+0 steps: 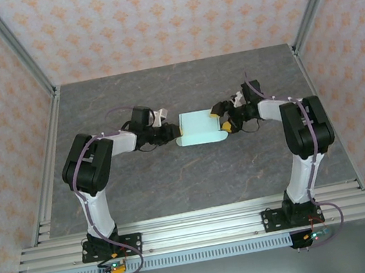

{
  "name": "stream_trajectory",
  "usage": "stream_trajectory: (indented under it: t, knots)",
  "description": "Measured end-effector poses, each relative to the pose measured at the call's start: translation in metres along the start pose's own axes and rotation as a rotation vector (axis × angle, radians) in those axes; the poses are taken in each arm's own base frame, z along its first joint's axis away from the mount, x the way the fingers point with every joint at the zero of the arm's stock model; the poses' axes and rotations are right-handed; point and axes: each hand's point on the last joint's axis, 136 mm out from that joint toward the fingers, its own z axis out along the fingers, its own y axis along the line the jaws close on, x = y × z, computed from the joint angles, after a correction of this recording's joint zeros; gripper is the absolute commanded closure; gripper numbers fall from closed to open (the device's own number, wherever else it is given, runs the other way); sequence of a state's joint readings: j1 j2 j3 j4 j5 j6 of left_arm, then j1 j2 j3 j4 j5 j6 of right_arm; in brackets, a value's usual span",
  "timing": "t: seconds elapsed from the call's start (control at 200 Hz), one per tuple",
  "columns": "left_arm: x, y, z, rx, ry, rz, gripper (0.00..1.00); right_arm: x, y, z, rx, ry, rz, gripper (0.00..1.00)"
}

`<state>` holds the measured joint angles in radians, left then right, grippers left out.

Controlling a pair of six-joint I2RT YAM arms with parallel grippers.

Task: Fold the paper box

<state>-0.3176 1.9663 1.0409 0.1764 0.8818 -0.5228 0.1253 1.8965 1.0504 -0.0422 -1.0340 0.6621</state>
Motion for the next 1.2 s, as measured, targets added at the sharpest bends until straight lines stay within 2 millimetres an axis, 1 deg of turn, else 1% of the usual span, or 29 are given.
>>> stream_trajectory:
  t: [0.065,0.105,0.17,0.25,0.315,0.41,0.536,0.586,0.621,0.636,0.651,0.686,0.721,0.736,0.766,0.831,0.891,0.941,1.121,1.196]
  knots:
    - [0.000,0.002,-0.001,-0.001,-0.002,-0.006,0.67,-0.001,0.001,0.001,-0.028,-0.010,0.036,0.39]
    - [-0.001,0.002,-0.002,-0.003,-0.005,-0.009,0.64,-0.001,0.002,0.002,-0.045,-0.015,0.061,0.40]
    - [-0.003,0.004,-0.004,-0.012,-0.014,-0.011,0.56,-0.002,0.003,0.003,-0.068,-0.021,0.097,0.42]
    - [-0.004,0.005,-0.009,-0.034,-0.031,-0.018,0.51,-0.001,0.004,0.004,-0.088,-0.021,0.141,0.45]
    - [-0.007,0.001,-0.014,-0.041,-0.048,-0.010,0.44,0.000,0.007,0.003,-0.101,-0.023,0.168,0.47]
    - [-0.016,-0.020,-0.029,-0.016,-0.091,0.039,0.32,0.002,0.015,-0.001,-0.118,-0.028,0.202,0.51]
    - [-0.030,-0.054,-0.057,0.014,-0.177,0.142,0.26,0.003,0.029,-0.010,-0.142,-0.037,0.231,0.52]
    - [-0.036,-0.067,-0.071,0.007,-0.226,0.220,0.24,0.003,0.034,-0.013,-0.150,-0.040,0.240,0.53]
    - [-0.040,-0.076,-0.081,-0.001,-0.263,0.282,0.19,0.004,0.036,-0.015,-0.152,-0.040,0.246,0.53]
    - [-0.041,-0.080,-0.086,-0.007,-0.281,0.315,0.14,0.004,0.036,-0.015,-0.152,-0.040,0.252,0.53]
    - [-0.042,-0.084,-0.090,-0.013,-0.298,0.352,0.12,0.005,0.036,-0.016,-0.151,-0.039,0.255,0.53]
    - [-0.041,-0.091,-0.098,-0.029,-0.335,0.432,0.10,0.006,0.036,-0.016,-0.145,-0.036,0.267,0.53]
    - [-0.037,-0.097,-0.104,-0.052,-0.364,0.520,0.05,0.008,0.034,-0.017,-0.135,-0.030,0.282,0.54]
    - [-0.035,-0.098,-0.105,-0.062,-0.370,0.549,0.03,0.009,0.033,-0.017,-0.129,-0.027,0.290,0.54]
    - [-0.029,-0.103,-0.107,-0.081,-0.386,0.629,0.02,0.011,0.031,-0.017,-0.118,-0.022,0.305,0.54]
    - [-0.011,-0.108,-0.100,-0.139,-0.390,0.820,0.02,0.015,0.026,-0.016,-0.093,-0.009,0.337,0.54]
    - [0.003,-0.105,-0.086,-0.193,-0.352,0.965,0.01,0.018,0.023,-0.016,-0.078,0.003,0.357,0.54]
    - [0.009,-0.100,-0.075,-0.230,-0.319,1.057,0.00,0.020,0.022,-0.017,-0.068,0.013,0.372,0.54]
    - [0.018,-0.055,-0.038,-0.456,-0.186,1.373,0.05,0.031,0.022,-0.021,-0.042,0.051,0.407,0.55]
    - [0.023,-0.043,-0.026,-0.523,-0.132,1.474,0.06,0.034,0.023,-0.023,-0.036,0.063,0.410,0.55]
